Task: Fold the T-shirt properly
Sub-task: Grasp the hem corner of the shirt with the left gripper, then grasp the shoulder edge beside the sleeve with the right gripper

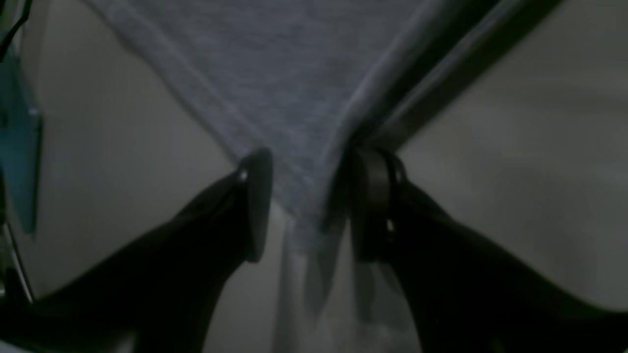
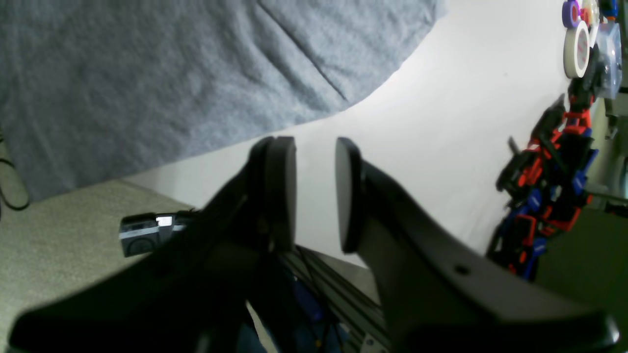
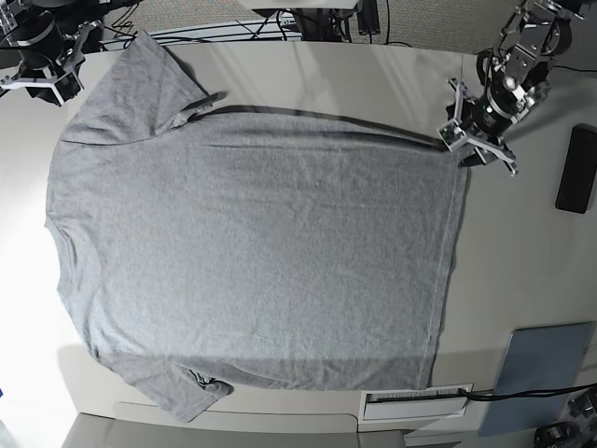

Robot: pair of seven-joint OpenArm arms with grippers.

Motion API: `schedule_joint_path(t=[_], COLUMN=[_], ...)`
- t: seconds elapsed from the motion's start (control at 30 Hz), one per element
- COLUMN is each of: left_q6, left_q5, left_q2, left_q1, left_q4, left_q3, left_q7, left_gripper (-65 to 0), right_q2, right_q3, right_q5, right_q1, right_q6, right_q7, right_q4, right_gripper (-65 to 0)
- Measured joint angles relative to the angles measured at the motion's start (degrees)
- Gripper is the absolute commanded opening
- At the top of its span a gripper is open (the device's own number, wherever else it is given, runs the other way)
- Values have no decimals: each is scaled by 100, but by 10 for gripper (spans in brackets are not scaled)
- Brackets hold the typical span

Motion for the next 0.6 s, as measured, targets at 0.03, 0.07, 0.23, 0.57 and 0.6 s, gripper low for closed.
schedule_joint_path(t=[0.03, 0.07, 0.23, 0.57, 0.6], left_q6=[-9, -68, -529, -656, -715], left_q5=[4, 9, 44, 144, 232], left_q2=[-4, 2, -13, -13, -11], left_q1=[-4, -4, -55, -28, -31], left_q4=[-7, -13, -15, -22, -22], left_q3=[0, -2, -24, -11, -11], left_q7=[-24, -42, -42, -46, -81], left_gripper=[-380, -383, -502, -650, -650], right_q2=[0, 0, 0, 562, 636], right_q3=[0, 0, 0, 0, -2], right_q5=[0, -2, -48, -608, -785], right_q1=[52, 103, 236, 249, 247], right_q6=[0, -7, 0, 1126, 1294], right_q7=[-13, -20, -52, 326, 474], right_q4=[0, 0, 0, -2, -22], right_gripper=[-504, -504, -504, -504, -504])
